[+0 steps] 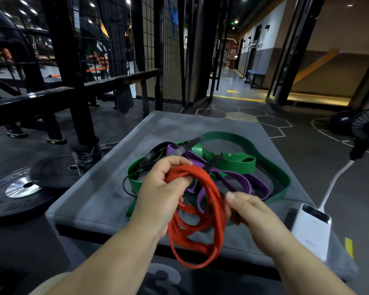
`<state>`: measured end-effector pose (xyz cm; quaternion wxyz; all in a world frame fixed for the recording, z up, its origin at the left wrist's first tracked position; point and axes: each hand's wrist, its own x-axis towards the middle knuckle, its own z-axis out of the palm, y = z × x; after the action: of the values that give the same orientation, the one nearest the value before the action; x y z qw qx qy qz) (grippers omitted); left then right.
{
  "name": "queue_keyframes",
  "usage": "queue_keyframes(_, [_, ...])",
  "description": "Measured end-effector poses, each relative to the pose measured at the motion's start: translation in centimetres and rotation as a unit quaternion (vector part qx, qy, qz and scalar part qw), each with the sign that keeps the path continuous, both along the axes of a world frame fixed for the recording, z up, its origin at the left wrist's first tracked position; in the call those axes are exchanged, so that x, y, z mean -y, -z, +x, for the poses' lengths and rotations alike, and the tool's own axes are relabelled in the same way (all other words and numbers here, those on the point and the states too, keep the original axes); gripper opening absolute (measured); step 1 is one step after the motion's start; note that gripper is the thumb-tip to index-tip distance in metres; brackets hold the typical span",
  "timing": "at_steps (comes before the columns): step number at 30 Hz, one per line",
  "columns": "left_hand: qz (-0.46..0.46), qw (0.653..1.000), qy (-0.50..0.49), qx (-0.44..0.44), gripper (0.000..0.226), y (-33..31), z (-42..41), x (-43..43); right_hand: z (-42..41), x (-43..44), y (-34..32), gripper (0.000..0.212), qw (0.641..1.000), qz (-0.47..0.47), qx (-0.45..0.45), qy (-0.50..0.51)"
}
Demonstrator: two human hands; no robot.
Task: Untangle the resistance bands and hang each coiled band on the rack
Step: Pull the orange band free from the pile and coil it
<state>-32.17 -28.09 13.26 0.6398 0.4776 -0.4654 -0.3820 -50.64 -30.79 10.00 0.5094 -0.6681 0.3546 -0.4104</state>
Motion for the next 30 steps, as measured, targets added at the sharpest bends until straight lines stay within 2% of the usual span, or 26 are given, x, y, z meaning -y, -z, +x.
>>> queue_keyframes(2, [-0.004, 0.999, 0.018, 0.044, 0.043, 0.0, 0.0, -0.1, -0.3, 0.1, -0.3, 0.059, 0.988, -0.094, -0.037, 0.116])
queue_keyframes(4, [-0.013, 0.995, 0.04, 0.088, 0.046, 0.1, -0.1, -0.3, -0.4, 0.1, -0.8, 0.056, 0.943, -0.213, -0.115, 0.227])
queue_keyframes(6, [-0.015, 0.989, 0.037, 0.145, 0.048, 0.2, -0.5, -0.4, -0.4, -0.1, -1.2, 0.045, 0.902, -0.296, -0.173, 0.262])
queue_keyframes(8, [-0.014, 0.981, 0.028, 0.19, 0.05, 0.4, -0.7, -0.5, -0.2, -0.3, -1.3, 0.039, 0.9, -0.32, -0.172, 0.241])
queue_keyframes(13, [-0.04, 0.971, 0.036, 0.232, 0.045, 0.5, -0.8, -0.6, -0.2, -0.5, -1.2, 0.029, 0.919, -0.316, -0.112, 0.209])
queue_keyframes(16, [-0.038, 0.97, 0.07, 0.229, 0.036, 0.4, -0.8, -0.6, -0.8, -0.3, -1.5, 0.028, 0.963, -0.231, -0.047, 0.126])
queue_keyframes(20, [0.017, 0.979, 0.16, 0.125, 0.034, 0.1, -0.7, -0.8, -1.1, -0.2, -2.2, 0.025, 0.993, -0.122, -0.008, 0.003])
queue_keyframes(22, [0.039, 0.974, 0.205, 0.088, 0.034, 0.1, -0.6, -0.7, -1.2, -0.1, -2.3, 0.022, 0.994, -0.107, -0.014, -0.003])
queue_keyframes(24, [0.047, 0.967, 0.231, 0.095, 0.032, 0.0, -0.5, -0.6, -1.4, -0.1, -2.3, 0.015, 0.994, -0.107, -0.011, -0.01])
queue_keyframes(26, [0.057, 0.96, 0.244, 0.123, 0.033, 0.0, -0.7, -0.6, -1.4, -0.2, -2.2, 0.035, 0.994, -0.105, -0.006, -0.028])
queue_keyframes(28, [0.065, 0.954, 0.244, 0.161, 0.043, 0.2, -1.0, -0.6, -1.2, -0.3, -2.4, 0.052, 0.996, -0.077, -0.008, -0.046])
queue_keyframes(30, [0.07, 0.95, 0.226, 0.206, 0.05, 0.5, -1.1, -0.5, -0.9, -0.5, -2.5, 0.057, 0.993, -0.081, -0.071, -0.049])
